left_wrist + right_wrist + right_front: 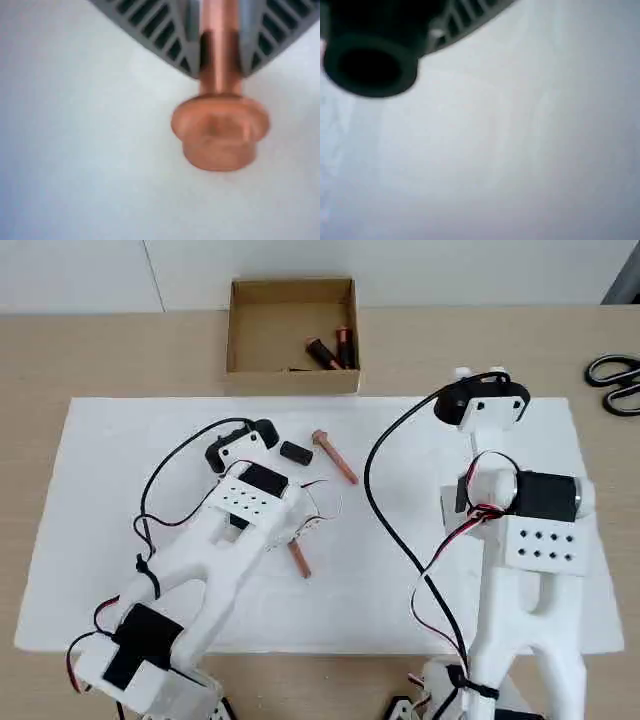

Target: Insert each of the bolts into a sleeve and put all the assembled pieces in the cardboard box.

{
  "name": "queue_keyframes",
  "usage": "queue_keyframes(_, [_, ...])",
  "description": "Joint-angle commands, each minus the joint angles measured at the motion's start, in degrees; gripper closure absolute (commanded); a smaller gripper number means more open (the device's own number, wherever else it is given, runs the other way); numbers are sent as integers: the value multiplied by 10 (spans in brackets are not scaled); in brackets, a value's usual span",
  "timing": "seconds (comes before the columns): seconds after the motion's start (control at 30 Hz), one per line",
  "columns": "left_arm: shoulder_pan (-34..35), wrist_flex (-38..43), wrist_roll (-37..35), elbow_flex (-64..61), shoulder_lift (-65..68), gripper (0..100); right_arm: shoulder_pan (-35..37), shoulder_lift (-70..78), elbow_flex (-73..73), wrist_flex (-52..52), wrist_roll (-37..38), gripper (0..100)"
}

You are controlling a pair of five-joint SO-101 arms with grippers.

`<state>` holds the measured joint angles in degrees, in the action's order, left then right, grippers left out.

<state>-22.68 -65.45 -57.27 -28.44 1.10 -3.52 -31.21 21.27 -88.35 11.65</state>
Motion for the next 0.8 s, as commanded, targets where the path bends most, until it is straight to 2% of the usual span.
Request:
queue_keyframes(0.0, [20,-36,74,24,-5,994,-3,-19,-3,6,-3,995])
queue_keyframes(0.17, [119,-98,239,69,-2,994,0,-19,-3,6,-4,995])
queue_keyframes(0.3, [159,-88,433,74,-1,994,0,-19,-3,10,-5,995])
queue_keyframes(0.37, [158,-63,500,70,-1,994,0,-19,-3,10,-5,995])
queue_keyframes(0.6, [156,-4,507,70,75,993,0,-19,-3,11,-4,995])
queue_keyframes(0.77, [156,-19,506,115,170,993,1,-19,-3,11,-4,995])
